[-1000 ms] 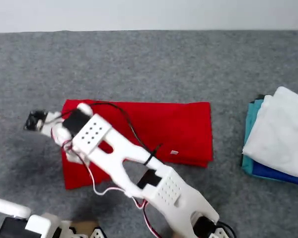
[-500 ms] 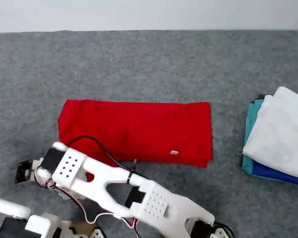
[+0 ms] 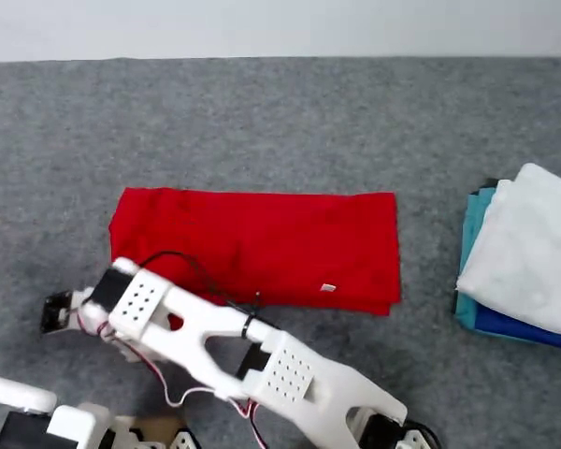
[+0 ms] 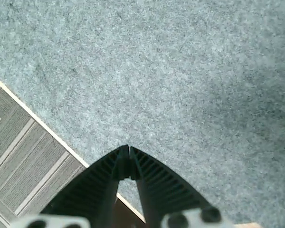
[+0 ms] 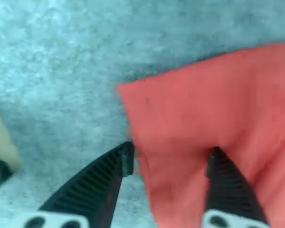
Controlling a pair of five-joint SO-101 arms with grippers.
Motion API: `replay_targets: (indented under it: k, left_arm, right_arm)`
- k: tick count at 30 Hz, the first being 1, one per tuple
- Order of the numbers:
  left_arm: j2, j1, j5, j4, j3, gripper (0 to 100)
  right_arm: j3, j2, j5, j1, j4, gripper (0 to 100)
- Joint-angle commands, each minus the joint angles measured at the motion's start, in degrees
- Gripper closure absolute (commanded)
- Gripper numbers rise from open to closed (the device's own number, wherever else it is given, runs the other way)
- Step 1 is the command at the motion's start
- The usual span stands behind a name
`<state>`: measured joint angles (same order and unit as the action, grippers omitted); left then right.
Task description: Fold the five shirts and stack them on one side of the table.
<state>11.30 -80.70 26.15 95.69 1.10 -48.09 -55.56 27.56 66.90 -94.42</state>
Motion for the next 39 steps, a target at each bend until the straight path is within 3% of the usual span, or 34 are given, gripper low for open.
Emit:
replay_targets:
  k: [1,3,13,20,29,39]
  left_arm:
    - [2.5,-0.4,0.6,-0.6,-0.1,99]
    - [2.5,-0.4,0.6,-0.6,-0.1,99]
    - [2.5,0.1,0.5,-0.6,0.0,99]
    - [2.5,0.1,0.5,-0.6,0.0,99]
    - [2.2,0.1,0.5,-0.6,0.0,99]
    - [2.1,0.1,0.5,-0.7,0.0,99]
  right_arm:
    - [0.6,-0.8,3.9,-1.3,0.0,93.0]
    - [0.6,-0.7,5.4,-1.3,-0.3,99.3]
    - [0.6,7.1,5.5,-2.7,-2.2,98.9]
    - [0.6,13.8,5.4,-9.5,-1.4,98.9]
    - [0.7,11.9,5.5,-17.9,8.0,98.3]
    - [0.6,6.2,5.4,-21.6,12.3,79.1]
